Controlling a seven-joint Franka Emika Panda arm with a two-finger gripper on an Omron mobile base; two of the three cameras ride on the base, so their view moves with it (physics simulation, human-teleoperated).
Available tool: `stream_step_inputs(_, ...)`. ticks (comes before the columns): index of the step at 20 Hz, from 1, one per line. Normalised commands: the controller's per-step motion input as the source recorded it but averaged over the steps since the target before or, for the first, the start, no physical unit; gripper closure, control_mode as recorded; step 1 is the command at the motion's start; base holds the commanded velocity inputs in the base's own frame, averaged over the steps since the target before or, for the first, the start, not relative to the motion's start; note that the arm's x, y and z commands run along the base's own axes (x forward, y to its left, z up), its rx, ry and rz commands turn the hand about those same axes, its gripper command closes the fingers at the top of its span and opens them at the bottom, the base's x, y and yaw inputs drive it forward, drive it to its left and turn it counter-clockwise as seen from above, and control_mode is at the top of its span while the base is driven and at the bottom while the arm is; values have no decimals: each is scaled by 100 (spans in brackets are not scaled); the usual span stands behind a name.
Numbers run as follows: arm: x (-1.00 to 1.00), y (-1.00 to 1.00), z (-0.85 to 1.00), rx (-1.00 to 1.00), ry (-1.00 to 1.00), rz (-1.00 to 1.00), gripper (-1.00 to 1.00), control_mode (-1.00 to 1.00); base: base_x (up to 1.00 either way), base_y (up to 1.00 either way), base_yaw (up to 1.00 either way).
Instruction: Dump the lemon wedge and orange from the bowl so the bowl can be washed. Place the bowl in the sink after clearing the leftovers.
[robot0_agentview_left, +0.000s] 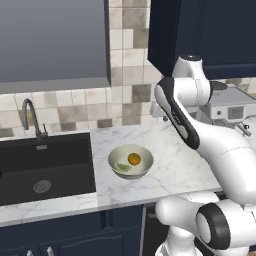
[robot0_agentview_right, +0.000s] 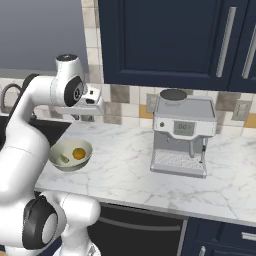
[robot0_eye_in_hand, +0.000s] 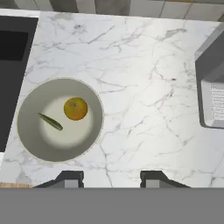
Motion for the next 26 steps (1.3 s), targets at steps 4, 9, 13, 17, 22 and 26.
stream_step_inputs(4, 0, 13, -11, 2, 0, 0, -100, -100, 0, 0, 0)
stream_step_inputs(9, 0, 13, -67, 9, 10, 0, -100, -100, 0, 0, 0)
stream_step_inputs(13, 0, 3, -94, 11, 16, 0, -100, -100, 0, 0, 0)
stream_step_inputs(17, 0, 10, -91, 4, 18, 0, -100, -100, 0, 0, 0)
stream_step_inputs(22, 6, 14, -71, 0, 15, 0, -100, -100, 0, 0, 0)
stream_step_inputs(26, 42, 28, -47, -4, 8, -2, -100, -100, 0, 0, 0)
